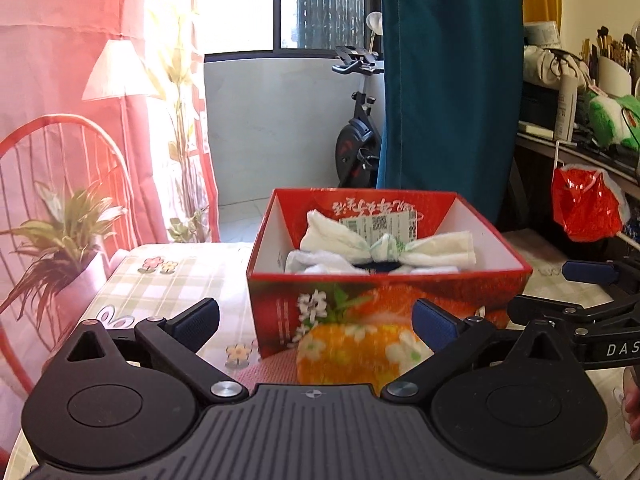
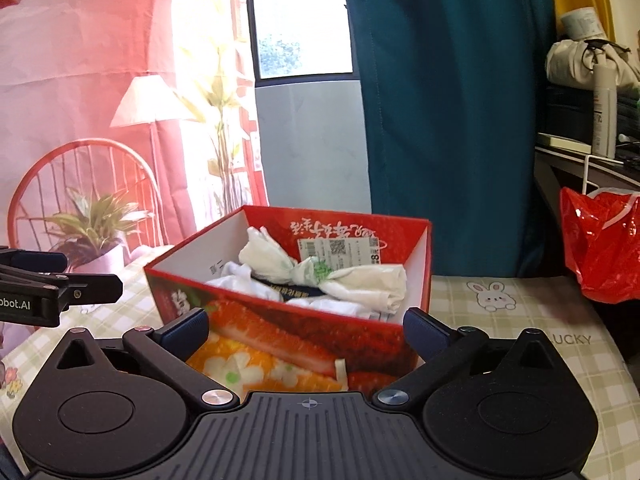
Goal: Organize soft objects
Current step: 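Open the left tool and withdraw it from the red box, then move the left tool down to the orange floral oven mitt, then close the left tool on the oven mitt's edge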
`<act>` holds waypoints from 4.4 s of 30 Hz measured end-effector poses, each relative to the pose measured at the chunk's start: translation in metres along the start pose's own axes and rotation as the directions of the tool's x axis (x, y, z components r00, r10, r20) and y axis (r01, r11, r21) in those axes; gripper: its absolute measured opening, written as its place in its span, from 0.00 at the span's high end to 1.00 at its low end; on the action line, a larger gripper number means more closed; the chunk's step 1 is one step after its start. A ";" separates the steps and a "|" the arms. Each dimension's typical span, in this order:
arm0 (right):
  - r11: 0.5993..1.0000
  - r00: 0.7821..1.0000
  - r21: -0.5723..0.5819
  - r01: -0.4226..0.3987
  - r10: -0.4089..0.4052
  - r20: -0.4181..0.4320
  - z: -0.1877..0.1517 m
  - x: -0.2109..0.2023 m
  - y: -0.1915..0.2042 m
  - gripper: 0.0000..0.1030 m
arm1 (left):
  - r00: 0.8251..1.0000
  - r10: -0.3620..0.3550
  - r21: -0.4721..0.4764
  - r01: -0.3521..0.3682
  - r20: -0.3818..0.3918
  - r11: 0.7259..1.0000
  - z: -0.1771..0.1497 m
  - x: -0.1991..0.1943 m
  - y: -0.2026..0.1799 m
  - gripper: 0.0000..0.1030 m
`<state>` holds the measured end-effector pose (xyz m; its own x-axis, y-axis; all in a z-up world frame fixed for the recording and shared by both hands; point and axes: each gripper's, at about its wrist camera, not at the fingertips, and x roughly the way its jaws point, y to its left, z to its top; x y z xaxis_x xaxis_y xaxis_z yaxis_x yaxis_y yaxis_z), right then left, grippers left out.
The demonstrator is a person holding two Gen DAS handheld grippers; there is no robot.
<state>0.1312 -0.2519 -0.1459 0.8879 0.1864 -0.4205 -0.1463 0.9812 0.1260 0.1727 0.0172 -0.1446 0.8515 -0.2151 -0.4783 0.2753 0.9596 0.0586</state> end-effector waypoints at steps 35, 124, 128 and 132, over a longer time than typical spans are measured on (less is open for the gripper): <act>0.999 0.997 -0.021 0.042 -0.043 -0.065 -0.092 -0.016 0.004 0.01 | 0.994 0.003 -0.056 -0.009 -0.111 0.998 -0.086 -0.015 -0.001 0.01; 0.977 0.955 0.206 -0.058 0.114 -0.274 -0.107 0.057 -0.014 0.48 | 0.987 -0.109 -0.127 0.094 -0.122 0.987 -0.081 0.039 0.005 0.84; 0.982 0.956 0.177 -0.066 0.113 -0.271 -0.103 0.053 -0.008 0.69 | 0.990 -0.099 -0.118 0.087 -0.099 0.989 -0.078 0.035 0.006 0.86; 0.981 0.964 0.172 -0.086 0.126 -0.235 -0.094 0.041 -0.009 0.91 | 0.994 -0.098 -0.118 0.090 -0.058 0.989 -0.070 0.027 0.007 0.88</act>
<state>0.1279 -0.2483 -0.2490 0.7352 0.3148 -0.6003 -0.1449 0.9381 0.3146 0.1669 0.0309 -0.2183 0.7933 -0.2969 -0.5315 0.2966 0.9509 -0.0885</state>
